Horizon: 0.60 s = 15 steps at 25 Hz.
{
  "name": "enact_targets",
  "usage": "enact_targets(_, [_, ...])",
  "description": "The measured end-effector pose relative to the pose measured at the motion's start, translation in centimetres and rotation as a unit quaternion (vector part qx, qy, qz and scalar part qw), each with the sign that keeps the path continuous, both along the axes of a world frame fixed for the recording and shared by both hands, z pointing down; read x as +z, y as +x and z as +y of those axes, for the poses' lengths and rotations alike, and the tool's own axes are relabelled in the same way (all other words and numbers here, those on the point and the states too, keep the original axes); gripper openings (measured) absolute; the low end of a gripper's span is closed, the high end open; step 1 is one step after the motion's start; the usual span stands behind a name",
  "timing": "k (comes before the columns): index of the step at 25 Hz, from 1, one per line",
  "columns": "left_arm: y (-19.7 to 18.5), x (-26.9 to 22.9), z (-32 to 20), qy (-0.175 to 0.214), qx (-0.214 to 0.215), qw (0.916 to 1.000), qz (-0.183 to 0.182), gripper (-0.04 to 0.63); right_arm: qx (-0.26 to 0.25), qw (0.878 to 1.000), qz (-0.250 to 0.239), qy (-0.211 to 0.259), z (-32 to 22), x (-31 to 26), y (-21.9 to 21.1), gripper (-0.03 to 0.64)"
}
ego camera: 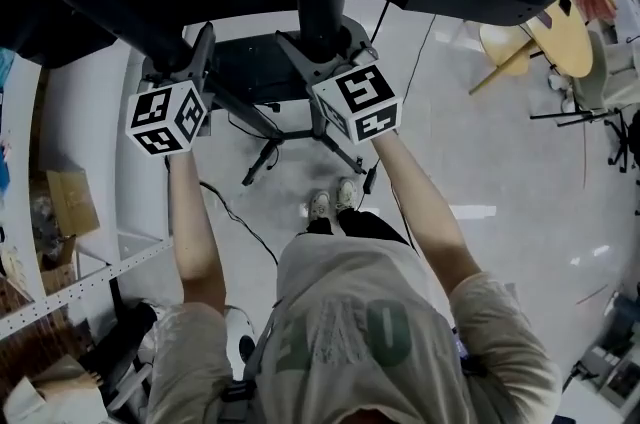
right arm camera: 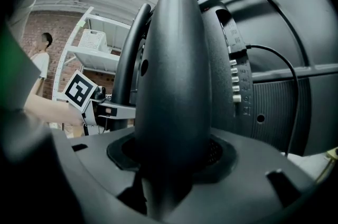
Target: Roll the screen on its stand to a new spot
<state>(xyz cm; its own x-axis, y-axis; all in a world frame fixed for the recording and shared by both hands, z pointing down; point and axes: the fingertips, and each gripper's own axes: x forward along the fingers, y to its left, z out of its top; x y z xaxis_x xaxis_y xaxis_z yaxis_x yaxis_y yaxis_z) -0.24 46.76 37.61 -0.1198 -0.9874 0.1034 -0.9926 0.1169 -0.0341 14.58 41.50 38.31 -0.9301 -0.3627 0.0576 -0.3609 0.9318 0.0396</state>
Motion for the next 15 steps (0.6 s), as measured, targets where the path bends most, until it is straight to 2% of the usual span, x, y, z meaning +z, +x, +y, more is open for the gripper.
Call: enact_targets(15, [4.1, -0.3, 8.0, 0.005, -0.008, 1.0000, 0.001, 0.222, -0.002, 1.000, 0.001, 0.002, 7.6, -0.4, 4.0, 0.230])
